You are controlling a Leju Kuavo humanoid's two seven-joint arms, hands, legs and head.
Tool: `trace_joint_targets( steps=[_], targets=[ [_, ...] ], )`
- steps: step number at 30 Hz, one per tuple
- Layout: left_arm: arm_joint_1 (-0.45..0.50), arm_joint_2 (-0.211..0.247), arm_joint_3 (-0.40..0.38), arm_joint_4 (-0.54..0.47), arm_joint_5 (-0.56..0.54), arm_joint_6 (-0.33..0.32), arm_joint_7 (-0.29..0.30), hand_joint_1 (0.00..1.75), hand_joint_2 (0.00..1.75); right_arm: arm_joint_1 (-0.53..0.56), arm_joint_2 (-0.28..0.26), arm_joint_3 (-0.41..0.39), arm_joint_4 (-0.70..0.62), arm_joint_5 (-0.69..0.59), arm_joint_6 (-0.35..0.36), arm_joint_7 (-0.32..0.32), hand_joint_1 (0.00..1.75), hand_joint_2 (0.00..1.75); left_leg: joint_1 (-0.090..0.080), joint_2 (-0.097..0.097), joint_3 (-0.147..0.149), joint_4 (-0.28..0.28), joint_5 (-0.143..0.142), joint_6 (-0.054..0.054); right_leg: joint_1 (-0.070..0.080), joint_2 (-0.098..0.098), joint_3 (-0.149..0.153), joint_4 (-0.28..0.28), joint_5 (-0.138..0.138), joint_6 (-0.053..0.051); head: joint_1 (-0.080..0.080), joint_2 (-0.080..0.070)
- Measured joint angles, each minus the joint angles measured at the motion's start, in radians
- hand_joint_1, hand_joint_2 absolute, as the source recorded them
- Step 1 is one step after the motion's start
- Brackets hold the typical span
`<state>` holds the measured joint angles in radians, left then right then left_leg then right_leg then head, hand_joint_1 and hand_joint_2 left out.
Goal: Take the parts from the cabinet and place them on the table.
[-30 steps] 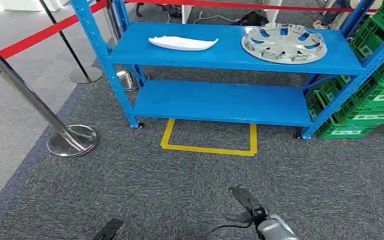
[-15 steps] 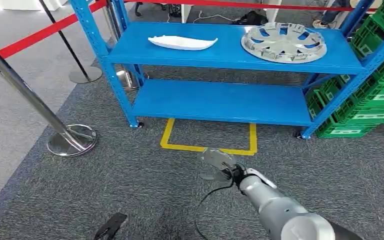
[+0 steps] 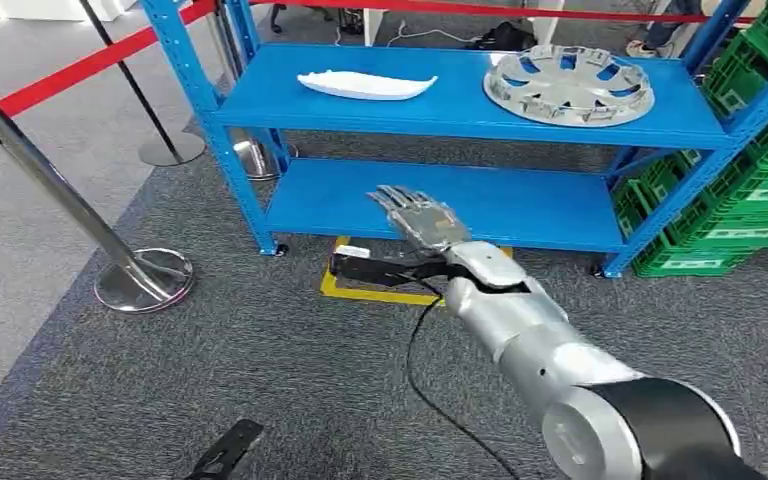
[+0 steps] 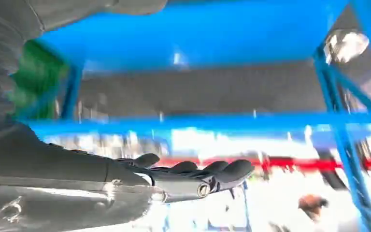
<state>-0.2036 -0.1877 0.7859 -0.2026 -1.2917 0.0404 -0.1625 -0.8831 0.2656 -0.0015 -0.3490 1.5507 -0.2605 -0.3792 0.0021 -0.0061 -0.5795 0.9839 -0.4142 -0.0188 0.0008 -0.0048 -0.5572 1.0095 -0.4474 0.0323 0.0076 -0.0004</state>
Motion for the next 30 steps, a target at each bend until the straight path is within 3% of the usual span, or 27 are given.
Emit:
trace_joint_targets(
  steps=[3,7,11,16,21,28,29,30],
  targets=[
    [-0.001,-0.002,-0.008,0.000,-0.004,0.002,-0.001,0.00,1.75,-0.023,-0.014,0.097,-0.012,-0.001,-0.002,0.010,0.00,1.75,0.000,0.000,0.000,0.000,0.000,0.000,0.000,0.000,0.000,0.000,0.000,0.000,0.000,0.000],
    [-0.001,-0.003,-0.015,0.000,-0.005,0.003,-0.003,0.00,1.75,-0.031,-0.026,0.167,-0.020,-0.001,-0.006,0.018,0.00,1.75,0.000,0.000,-0.001,0.000,0.000,0.000,0.000,0.000,-0.001,0.000,0.000,0.000,0.000,0.000],
    [-0.002,-0.003,-0.029,0.000,-0.006,0.024,-0.024,0.00,1.75,-0.061,-0.051,0.258,-0.020,0.000,-0.015,0.091,0.00,1.75,0.000,0.000,-0.001,0.000,0.000,0.001,0.000,0.000,-0.001,0.000,0.001,0.000,0.000,0.000],
    [-0.002,-0.005,-0.031,0.000,-0.005,0.054,-0.030,0.00,1.75,-0.128,-0.130,0.378,-0.020,0.000,0.014,0.170,0.00,1.75,0.000,0.000,-0.003,0.001,0.001,0.002,0.000,-0.001,-0.002,0.000,0.002,0.001,0.000,0.000],
    [-0.003,-0.005,-0.043,0.000,-0.016,0.034,-0.026,0.00,1.75,-0.154,-0.206,0.418,-0.011,-0.009,0.087,0.266,0.00,1.75,-0.002,0.000,-0.004,0.001,0.001,0.002,-0.001,-0.001,-0.003,0.000,0.003,0.002,0.000,0.000],
    [-0.006,-0.004,-0.060,0.000,-0.023,-0.009,-0.022,0.00,1.75,-0.161,-0.280,0.427,0.008,-0.063,0.114,0.324,0.00,1.75,-0.002,0.000,-0.004,0.001,0.001,0.002,-0.002,0.000,-0.003,-0.001,0.003,0.003,0.000,0.000],
    [-0.006,-0.004,-0.060,0.000,-0.019,-0.017,-0.022,0.00,0.00,-0.161,-0.287,0.427,0.010,-0.070,0.116,0.329,0.00,1.75,-0.002,0.000,-0.004,0.001,0.001,0.002,-0.002,0.000,-0.003,0.000,0.003,0.003,0.000,0.000],
    [-0.006,-0.004,-0.060,0.000,-0.018,-0.021,-0.022,0.00,0.00,-0.162,-0.290,0.427,0.012,-0.073,0.117,0.332,0.00,1.75,-0.002,0.000,-0.004,0.001,0.001,0.002,-0.002,0.000,-0.003,0.000,0.003,0.003,0.000,0.000]
  ],
)
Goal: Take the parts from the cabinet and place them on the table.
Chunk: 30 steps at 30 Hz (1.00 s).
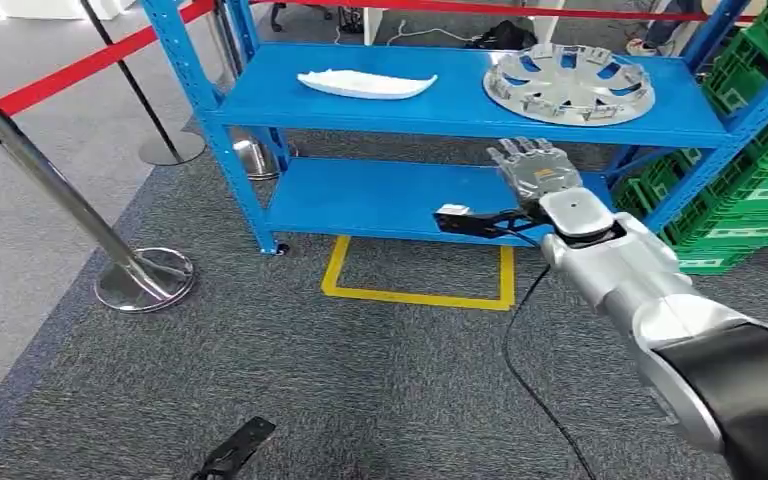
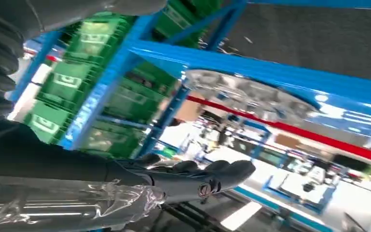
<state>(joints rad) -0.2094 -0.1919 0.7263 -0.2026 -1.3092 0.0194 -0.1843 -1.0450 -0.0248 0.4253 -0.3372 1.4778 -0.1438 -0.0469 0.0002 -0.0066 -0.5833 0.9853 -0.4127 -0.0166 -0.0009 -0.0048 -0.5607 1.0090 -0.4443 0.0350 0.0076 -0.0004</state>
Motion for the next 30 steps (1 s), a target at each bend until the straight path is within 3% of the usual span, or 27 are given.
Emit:
trace_joint_targets(
  steps=[4,9,19,24,30],
  targets=[
    [0.000,0.001,0.001,0.000,0.023,-0.016,0.012,0.00,0.00,0.000,-0.011,-0.027,0.006,-0.103,0.057,0.005,0.00,1.75,0.000,0.000,0.000,0.000,0.000,0.000,0.000,0.000,0.000,0.000,0.000,0.000,0.000,0.000],
    [0.000,0.005,0.005,0.000,0.043,-0.019,0.024,0.00,0.00,0.008,-0.011,-0.118,0.011,-0.222,0.113,-0.056,0.00,1.75,0.000,0.000,0.000,0.000,0.000,0.000,0.000,0.000,0.000,0.000,0.000,0.000,0.000,0.000],
    [0.000,0.011,0.009,0.000,0.053,-0.016,0.030,0.00,0.00,0.018,-0.011,-0.126,0.011,-0.168,0.114,-0.057,0.00,1.75,0.000,0.000,-0.001,0.000,0.000,0.001,0.000,0.000,0.000,0.000,0.000,0.000,0.000,0.000],
    [-0.001,0.011,0.009,0.000,0.054,-0.005,0.039,0.00,0.00,0.023,-0.011,-0.062,0.012,-0.040,0.111,-0.007,0.00,1.75,0.000,0.000,-0.001,0.000,0.000,0.001,0.000,0.000,0.000,0.000,0.000,0.000,0.000,0.000],
    [0.000,0.011,0.009,0.000,0.055,-0.004,0.040,0.00,0.00,0.056,-0.006,-0.005,0.013,-0.026,0.106,0.013,0.00,1.75,0.000,0.000,-0.001,0.000,0.000,0.001,0.000,0.000,0.000,0.000,0.000,0.000,0.000,0.000]
  ],
)
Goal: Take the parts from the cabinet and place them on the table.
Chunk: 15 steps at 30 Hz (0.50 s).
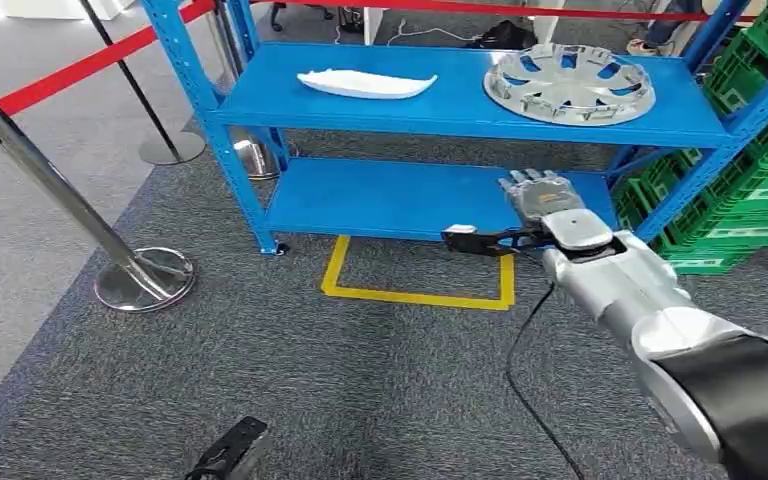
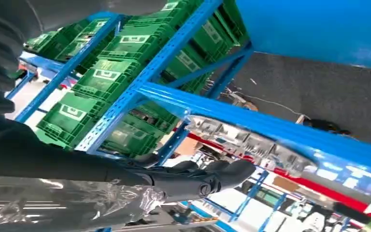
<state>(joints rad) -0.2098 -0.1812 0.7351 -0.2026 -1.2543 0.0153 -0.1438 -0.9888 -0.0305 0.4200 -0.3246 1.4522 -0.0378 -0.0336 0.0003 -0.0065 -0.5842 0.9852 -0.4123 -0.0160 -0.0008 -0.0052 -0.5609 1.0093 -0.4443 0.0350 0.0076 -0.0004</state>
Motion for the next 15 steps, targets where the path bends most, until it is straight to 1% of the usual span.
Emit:
trace_joint_targets(
  steps=[5,9,15],
  targets=[
    [0.002,0.001,0.001,0.000,0.002,-0.005,0.003,0.00,0.00,0.008,0.002,0.004,0.000,-0.043,-0.022,-0.016,0.00,1.75,0.000,0.000,0.000,0.000,0.000,0.000,0.000,0.000,0.000,0.000,0.000,0.000,0.000,0.000],
    [0.002,0.004,0.001,0.000,0.006,-0.002,0.006,0.00,0.00,0.011,0.007,0.005,0.000,-0.072,0.016,-0.027,0.00,1.75,0.000,0.000,0.000,0.000,0.000,0.000,0.000,0.000,0.000,0.000,0.000,0.000,0.000,0.000],
    [0.002,0.005,0.001,0.000,0.006,0.000,0.008,0.00,0.00,0.016,0.011,0.006,0.000,-0.075,0.029,-0.031,0.00,1.75,0.000,0.000,0.000,0.000,0.000,0.000,0.000,0.000,0.000,0.000,0.000,0.000,0.000,0.000]
  ],
)
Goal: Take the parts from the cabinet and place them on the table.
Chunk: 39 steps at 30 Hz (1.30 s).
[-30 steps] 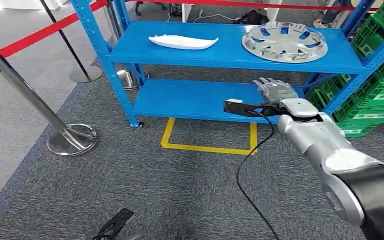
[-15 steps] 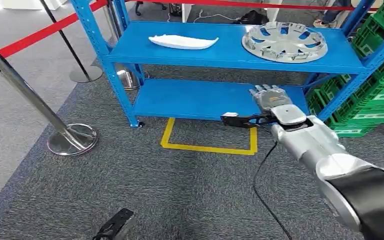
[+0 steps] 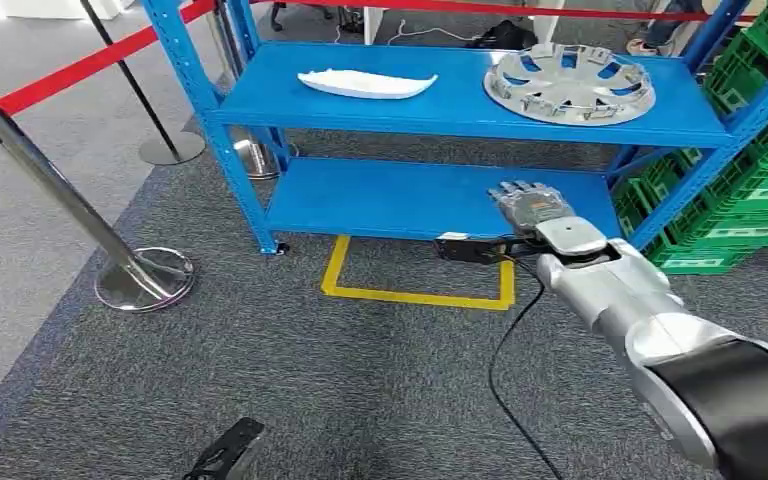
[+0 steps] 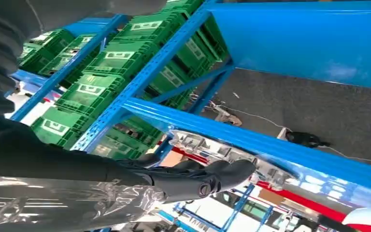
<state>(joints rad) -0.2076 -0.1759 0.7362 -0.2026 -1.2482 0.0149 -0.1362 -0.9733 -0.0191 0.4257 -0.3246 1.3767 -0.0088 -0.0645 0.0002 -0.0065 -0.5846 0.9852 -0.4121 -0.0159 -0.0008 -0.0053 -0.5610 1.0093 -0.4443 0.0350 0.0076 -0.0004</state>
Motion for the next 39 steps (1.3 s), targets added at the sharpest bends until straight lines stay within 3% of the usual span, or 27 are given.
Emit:
trace_joint_targets(
  steps=[9,15,19,22,24,31,39],
  targets=[
    [0.000,0.000,0.000,0.000,0.000,0.001,0.000,0.00,0.00,0.000,0.000,0.000,0.000,0.000,0.017,0.003,0.00,1.75,0.000,0.000,0.000,0.000,0.000,0.000,0.000,0.000,0.000,0.000,0.000,0.000,0.000,0.000],
    [0.000,0.000,0.000,0.000,-0.004,0.004,0.004,0.00,0.00,0.001,0.000,0.001,0.000,0.007,-0.010,0.101,0.00,1.75,0.000,0.000,0.000,0.000,0.000,0.000,0.000,0.000,0.000,0.000,0.000,0.000,0.000,0.000],
    [0.003,0.000,0.000,0.000,-0.005,0.006,0.006,0.00,0.00,0.001,-0.010,-0.007,0.000,-0.012,-0.070,0.169,0.00,1.75,0.000,0.000,0.000,0.000,0.000,0.000,0.000,0.000,0.000,0.000,0.000,0.000,0.000,0.000],
    [0.005,0.000,0.000,0.000,-0.006,0.011,0.011,0.00,0.00,0.002,-0.027,-0.034,0.000,-0.030,-0.194,0.227,0.00,1.75,0.000,0.000,0.000,0.000,0.000,0.000,0.000,0.000,-0.001,0.000,0.000,0.000,0.000,0.000],
    [0.006,0.000,0.000,0.000,-0.008,0.013,0.015,0.00,0.00,0.002,-0.037,-0.054,0.000,-0.031,-0.236,0.254,0.00,1.75,0.000,0.000,0.000,0.000,0.000,0.000,0.000,0.000,0.000,0.000,0.000,0.000,0.000,0.000],
    [0.004,0.000,0.000,0.000,-0.009,0.013,0.019,0.00,0.00,0.004,-0.056,-0.086,0.000,-0.022,-0.240,0.299,0.00,1.75,0.000,0.000,0.000,0.000,0.000,0.000,0.000,0.001,-0.001,0.000,0.001,0.001,0.000,0.000],
    [0.002,-0.001,-0.001,0.000,-0.013,0.013,0.023,0.00,0.00,0.004,-0.070,-0.100,0.002,-0.009,-0.194,0.323,0.00,1.75,0.000,0.000,0.000,0.000,0.001,0.001,0.000,0.000,-0.001,0.000,0.001,0.001,0.000,0.000]
  ],
)
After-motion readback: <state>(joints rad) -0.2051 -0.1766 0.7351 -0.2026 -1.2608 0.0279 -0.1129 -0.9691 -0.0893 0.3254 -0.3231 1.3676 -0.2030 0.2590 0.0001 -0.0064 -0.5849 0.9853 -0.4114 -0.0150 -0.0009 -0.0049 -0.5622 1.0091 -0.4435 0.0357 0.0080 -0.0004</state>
